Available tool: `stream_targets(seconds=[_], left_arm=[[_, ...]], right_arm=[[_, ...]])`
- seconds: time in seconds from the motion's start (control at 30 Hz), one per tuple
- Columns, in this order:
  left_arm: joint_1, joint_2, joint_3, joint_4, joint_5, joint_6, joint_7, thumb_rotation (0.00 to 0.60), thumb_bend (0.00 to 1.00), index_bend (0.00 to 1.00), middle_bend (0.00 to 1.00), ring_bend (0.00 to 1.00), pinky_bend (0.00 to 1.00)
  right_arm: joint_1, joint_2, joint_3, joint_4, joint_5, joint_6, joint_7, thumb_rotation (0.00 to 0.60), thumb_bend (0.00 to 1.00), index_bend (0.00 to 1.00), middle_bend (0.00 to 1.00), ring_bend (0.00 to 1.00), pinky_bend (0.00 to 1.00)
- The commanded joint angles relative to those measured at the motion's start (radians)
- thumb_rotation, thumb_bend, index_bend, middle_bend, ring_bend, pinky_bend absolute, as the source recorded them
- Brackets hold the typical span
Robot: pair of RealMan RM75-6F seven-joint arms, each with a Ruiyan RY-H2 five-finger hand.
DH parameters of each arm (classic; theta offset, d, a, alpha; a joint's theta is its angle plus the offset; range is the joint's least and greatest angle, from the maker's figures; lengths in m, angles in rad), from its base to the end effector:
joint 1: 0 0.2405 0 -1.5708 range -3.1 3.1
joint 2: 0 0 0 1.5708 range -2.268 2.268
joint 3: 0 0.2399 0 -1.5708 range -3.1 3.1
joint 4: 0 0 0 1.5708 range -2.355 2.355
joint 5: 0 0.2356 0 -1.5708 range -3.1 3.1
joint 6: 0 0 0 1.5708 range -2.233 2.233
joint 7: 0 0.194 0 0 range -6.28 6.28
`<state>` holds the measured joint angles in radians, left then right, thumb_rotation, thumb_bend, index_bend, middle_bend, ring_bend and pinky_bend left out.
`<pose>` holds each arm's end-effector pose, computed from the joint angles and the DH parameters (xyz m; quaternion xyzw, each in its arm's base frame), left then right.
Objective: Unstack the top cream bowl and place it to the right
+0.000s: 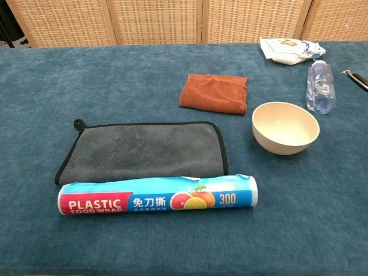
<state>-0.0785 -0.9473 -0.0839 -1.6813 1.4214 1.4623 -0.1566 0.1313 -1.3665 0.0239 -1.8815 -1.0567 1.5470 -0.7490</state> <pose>-0.3182 0.2374 0.1848 -0.5527 -0.4145 -0.4009 0.6017 -0.2779 -0.2132 0.0442 0.5786 -0.4392 0.1878 0.6611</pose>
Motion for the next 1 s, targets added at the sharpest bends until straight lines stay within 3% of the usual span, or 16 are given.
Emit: stream_targets(seconds=[0.03, 0.33, 0.57, 1.0], left_arm=[[0.000, -0.001, 0.001, 0.001, 0.003, 0.002, 0.001, 0.432, 0.00, 0.17, 0.00, 0.00, 0.00], [0.004, -0.008, 0.005, 0.009, 0.018, 0.017, 0.020, 0.431, 0.00, 0.17, 0.00, 0.00, 0.00], [0.006, -0.018, 0.016, 0.008, 0.039, 0.025, 0.054, 0.432, 0.00, 0.17, 0.00, 0.00, 0.00], [0.006, -0.038, 0.029, 0.007, 0.059, 0.026, 0.080, 0.432, 0.00, 0.17, 0.00, 0.00, 0.00]], right_arm=[[0.002, 0.007, 0.003, -0.010, -0.012, 0.004, -0.006, 0.600, 0.36, 0.07, 0.00, 0.00, 0.14], [-0.008, 0.079, -0.015, -0.129, -0.128, 0.073, -0.069, 0.600, 0.36, 0.07, 0.00, 0.00, 0.13], [-0.025, 0.125, -0.025, -0.207, -0.148, 0.099, -0.112, 0.600, 0.36, 0.07, 0.00, 0.00, 0.13], [-0.050, 0.170, -0.055, -0.223, -0.239, 0.086, -0.051, 0.600, 0.36, 0.07, 0.00, 0.00, 0.13]])
